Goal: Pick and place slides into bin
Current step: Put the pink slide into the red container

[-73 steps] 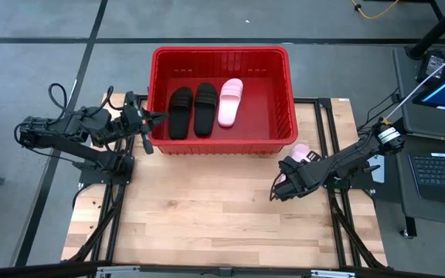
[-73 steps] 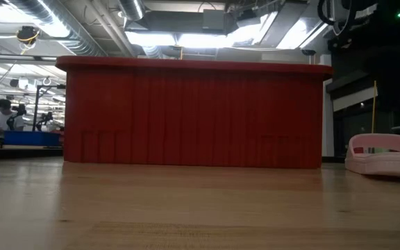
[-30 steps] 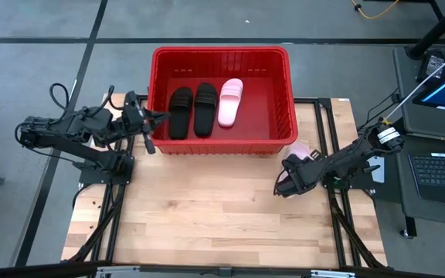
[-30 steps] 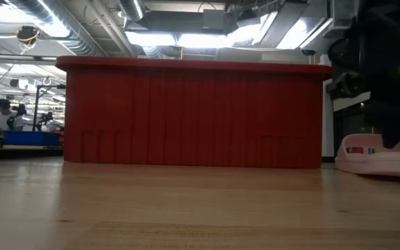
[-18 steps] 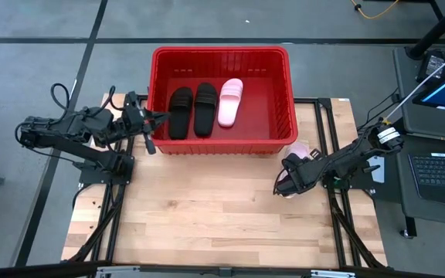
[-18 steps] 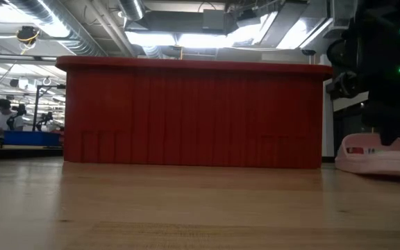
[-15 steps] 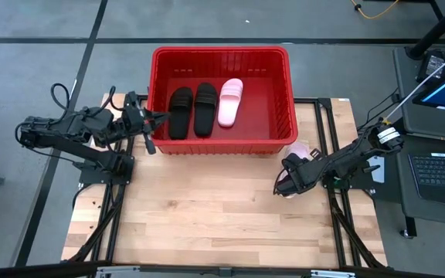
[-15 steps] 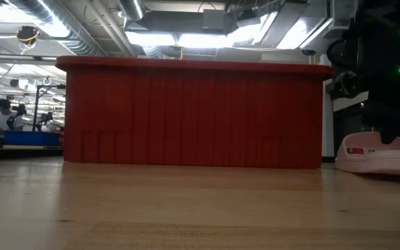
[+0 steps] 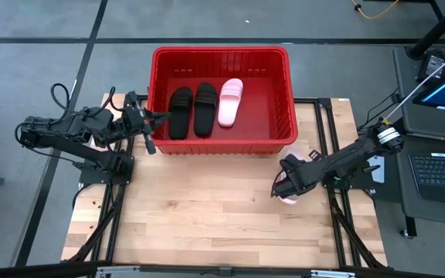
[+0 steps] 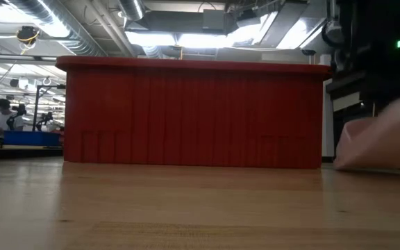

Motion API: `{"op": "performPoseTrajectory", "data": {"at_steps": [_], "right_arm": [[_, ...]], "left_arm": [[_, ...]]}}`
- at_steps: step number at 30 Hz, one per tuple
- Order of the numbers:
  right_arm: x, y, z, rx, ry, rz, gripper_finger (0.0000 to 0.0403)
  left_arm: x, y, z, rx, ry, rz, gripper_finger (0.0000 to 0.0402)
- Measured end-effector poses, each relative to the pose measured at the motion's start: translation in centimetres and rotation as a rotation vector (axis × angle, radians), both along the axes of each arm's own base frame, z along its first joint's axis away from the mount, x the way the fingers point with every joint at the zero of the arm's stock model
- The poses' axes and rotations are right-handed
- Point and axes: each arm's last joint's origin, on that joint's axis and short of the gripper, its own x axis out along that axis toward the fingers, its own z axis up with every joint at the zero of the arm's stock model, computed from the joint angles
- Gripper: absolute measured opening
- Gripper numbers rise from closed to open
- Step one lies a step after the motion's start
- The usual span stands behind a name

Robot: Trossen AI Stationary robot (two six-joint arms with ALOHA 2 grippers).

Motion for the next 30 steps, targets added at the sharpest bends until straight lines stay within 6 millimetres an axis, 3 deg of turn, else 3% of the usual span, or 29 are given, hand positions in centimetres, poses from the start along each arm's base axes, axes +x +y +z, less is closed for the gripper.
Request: {"op": "performPoseTrajectory", "data": {"at_steps": [8,13,24,30], "right_arm": [[1.3,3.2,4.3,0.138,-0.037,0.168,0.0010],[1.4,4.6,7.5,0.113,-0.090,0.236,0.0010],[2.3,5.7,14.7,0.188,-0.275,0.308,0.0009],[2.5,5.6,17.7,0.149,-0.388,0.369,0.0009]], "left_arm": [[0.0,0.0,0.0,0.002,0.001,0.000,0.0003],[0.0,0.0,0.0,0.008,0.004,-0.001,0.0002],[0.0,0.0,-0.1,0.043,0.029,-0.004,0.0003],[0.0,0.0,-0.1,0.071,0.044,-0.006,0.0002]]}}
